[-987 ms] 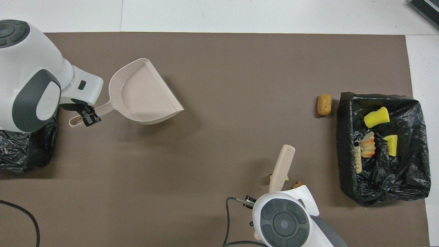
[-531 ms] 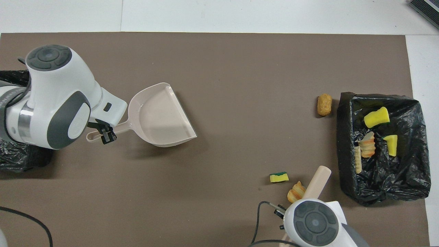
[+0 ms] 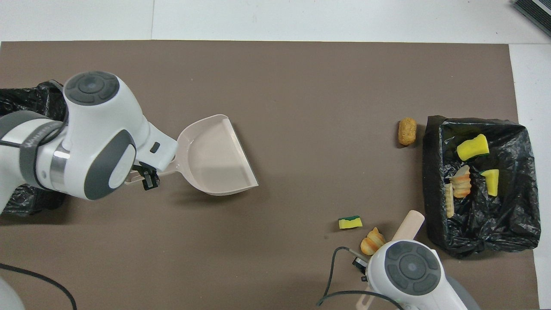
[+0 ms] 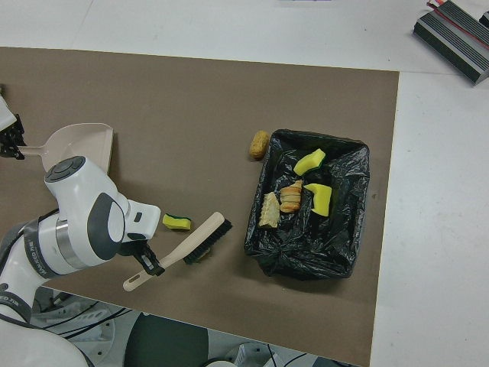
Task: Sweep and dump trash in bin
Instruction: 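Bring the dustpan to center with the left gripper while the right gripper sweeps, then sweep the bread and sponge into the dustpan with the right gripper's brush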
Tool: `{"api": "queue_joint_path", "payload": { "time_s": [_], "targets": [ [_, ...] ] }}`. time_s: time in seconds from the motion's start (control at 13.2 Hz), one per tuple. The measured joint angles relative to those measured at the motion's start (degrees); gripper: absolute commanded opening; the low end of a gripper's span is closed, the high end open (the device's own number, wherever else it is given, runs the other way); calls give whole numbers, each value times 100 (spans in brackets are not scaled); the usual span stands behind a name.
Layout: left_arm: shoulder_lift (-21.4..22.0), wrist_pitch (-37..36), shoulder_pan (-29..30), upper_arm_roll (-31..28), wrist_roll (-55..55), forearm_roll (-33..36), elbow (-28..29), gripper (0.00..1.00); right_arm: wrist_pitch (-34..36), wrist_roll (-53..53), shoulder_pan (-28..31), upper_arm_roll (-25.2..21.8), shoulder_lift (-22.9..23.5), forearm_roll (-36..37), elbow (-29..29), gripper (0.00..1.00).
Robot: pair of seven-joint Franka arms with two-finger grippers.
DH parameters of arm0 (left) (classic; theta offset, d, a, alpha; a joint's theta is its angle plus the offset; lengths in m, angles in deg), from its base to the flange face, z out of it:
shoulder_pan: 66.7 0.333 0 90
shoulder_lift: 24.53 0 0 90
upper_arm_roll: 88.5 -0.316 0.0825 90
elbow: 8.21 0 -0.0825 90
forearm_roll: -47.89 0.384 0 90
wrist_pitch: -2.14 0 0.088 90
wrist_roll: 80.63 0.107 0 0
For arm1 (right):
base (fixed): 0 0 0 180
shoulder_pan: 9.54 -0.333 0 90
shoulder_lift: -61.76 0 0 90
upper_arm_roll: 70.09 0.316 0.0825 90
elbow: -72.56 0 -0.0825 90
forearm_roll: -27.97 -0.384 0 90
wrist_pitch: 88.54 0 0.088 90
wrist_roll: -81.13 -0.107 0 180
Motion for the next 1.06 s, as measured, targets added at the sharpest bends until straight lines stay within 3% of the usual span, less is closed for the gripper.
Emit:
{"api": "queue_joint_path", "payload": {
  "time_s": [0.3, 0.61, 0.76, 1.06],
  "targets": [
    [130, 742, -400, 6, -88, 119, 505, 0, -344, 2, -12, 33, 140, -231, -262, 0],
    [129, 1075, -426, -6, -368, 147, 700, 0, -1245, 15, -13, 35, 581, -607, -174, 0],
    [129, 1196, -431, -6, -440, 155, 708, 0, -1594, 20, -13, 38, 1056, -812, 270, 0],
    [111, 1310, -457, -6, -483, 165, 722, 0, -1721, 27, -274, 57, 2213, -1022, 1724, 0]
  ]
}}
